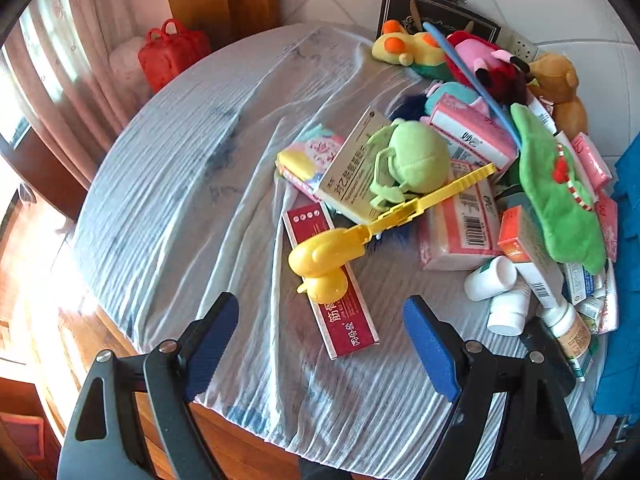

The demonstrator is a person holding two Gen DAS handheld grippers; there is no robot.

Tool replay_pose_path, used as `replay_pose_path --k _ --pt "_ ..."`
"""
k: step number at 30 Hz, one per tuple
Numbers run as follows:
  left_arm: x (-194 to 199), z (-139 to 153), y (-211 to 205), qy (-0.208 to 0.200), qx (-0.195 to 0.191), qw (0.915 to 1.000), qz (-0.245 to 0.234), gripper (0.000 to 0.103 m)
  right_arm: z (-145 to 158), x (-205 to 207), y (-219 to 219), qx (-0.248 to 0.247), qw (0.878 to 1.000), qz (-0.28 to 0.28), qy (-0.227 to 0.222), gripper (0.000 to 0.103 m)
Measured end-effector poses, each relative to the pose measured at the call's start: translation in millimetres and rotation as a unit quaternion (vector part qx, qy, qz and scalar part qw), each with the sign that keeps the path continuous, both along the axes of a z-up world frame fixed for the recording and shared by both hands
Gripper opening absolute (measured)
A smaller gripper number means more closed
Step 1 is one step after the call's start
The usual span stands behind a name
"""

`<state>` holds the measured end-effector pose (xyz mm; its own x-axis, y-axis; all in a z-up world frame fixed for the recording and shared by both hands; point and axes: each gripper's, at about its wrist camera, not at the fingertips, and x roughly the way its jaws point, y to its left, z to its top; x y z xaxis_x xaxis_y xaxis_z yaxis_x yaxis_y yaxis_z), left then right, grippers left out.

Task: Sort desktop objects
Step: 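Grasp the red ointment box with the left gripper while the right gripper grasps the yellow toy clip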

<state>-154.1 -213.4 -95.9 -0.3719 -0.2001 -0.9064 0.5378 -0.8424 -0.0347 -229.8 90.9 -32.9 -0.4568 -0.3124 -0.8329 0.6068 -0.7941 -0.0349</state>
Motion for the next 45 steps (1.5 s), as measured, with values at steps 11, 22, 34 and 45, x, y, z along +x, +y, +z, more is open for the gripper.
replay_pose_path --k 11,22,34,45 --pt "-28.1 -76.4 1.7 -0.025 0.044 0.9986 0.012 0.084 -52.5 -7.3 7.0 0.043 0.996 -0.03 -0.066 0.103" --pt "1.7 -84.2 -10.5 -0.022 0.04 0.9988 -0.017 0.044 -71.2 -2.1 -30.0 0.061 0.994 -0.004 -0.085 0.103" --pt "62.9 -78.3 -38.4 -0.025 0.014 0.9993 -0.023 0.044 -86.7 14.9 -104.9 0.04 0.989 0.073 -0.119 0.103" --pt "63.3 -77.3 -64.7 -0.005 0.021 0.9996 -0.017 0.044 -71.0 52.5 -269.8 0.038 0.968 0.244 -0.041 0.053"
